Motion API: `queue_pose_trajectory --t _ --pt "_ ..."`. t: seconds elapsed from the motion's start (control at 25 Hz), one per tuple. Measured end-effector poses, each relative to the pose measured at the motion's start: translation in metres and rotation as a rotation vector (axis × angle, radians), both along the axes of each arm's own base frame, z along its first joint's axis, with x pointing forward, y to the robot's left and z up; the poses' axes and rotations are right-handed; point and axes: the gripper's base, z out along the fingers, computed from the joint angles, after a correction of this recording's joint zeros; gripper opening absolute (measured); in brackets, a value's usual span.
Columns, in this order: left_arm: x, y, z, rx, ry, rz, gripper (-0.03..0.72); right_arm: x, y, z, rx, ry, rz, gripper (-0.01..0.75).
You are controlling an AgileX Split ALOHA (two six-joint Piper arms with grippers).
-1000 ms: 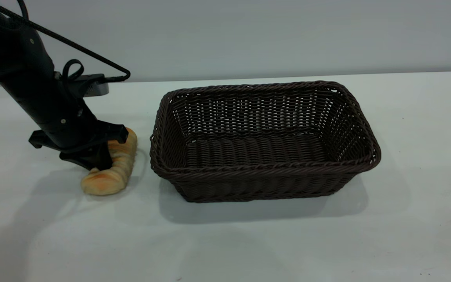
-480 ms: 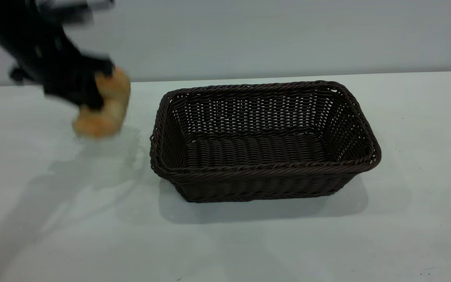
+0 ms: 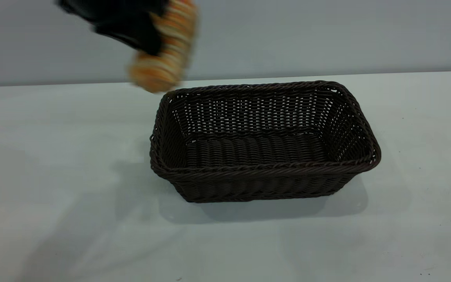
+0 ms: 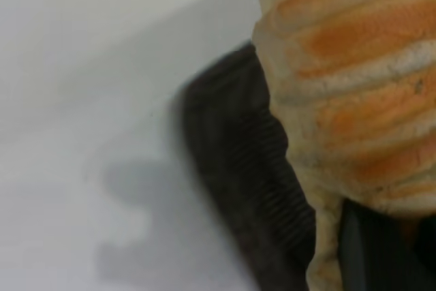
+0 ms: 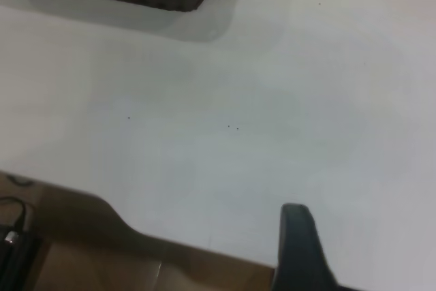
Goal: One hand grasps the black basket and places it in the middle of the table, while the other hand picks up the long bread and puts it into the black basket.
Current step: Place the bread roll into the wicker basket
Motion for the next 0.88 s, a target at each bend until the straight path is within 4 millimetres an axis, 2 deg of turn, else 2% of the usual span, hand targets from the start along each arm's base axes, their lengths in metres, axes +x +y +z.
queue_pose_trajectory --t 0.12,0.2,0.32,0.44,0.52,0.72,0.8,0.88 --pt "-0.006 -0.040 -0.032 0.001 -0.013 -0.071 0.060 0.000 0.000 0.000 0.000 -0.001 0.000 0.500" --pt "-0.008 -0.056 -0.055 0.030 -0.034 -0.128 0.060 0.000 0.000 0.000 0.000 -0.001 0.000 0.500" --pt "-0.011 -0.069 -0.088 0.093 -0.046 -0.219 0.063 0.000 0.000 0.000 0.000 -0.002 0.000 0.500" --pt "-0.011 -0.069 -0.110 0.139 -0.035 -0.271 0.105 -0.004 -0.001 0.001 0.004 -0.033 -0.001 0.500" --pt "-0.010 -0.069 -0.112 0.145 -0.045 -0.279 0.183 -0.010 -0.002 0.001 0.009 -0.074 -0.001 0.500" --pt "-0.009 -0.070 -0.106 0.140 -0.072 -0.281 0.511 -0.024 -0.004 0.001 0.025 -0.173 -0.003 0.500" --pt "-0.010 -0.070 -0.091 0.128 -0.091 -0.285 0.609 -0.024 -0.004 0.001 0.024 -0.173 -0.003 0.500" --pt "-0.013 -0.069 -0.070 0.116 -0.105 -0.298 0.669 -0.024 -0.004 0.001 0.024 -0.174 -0.003 0.500"
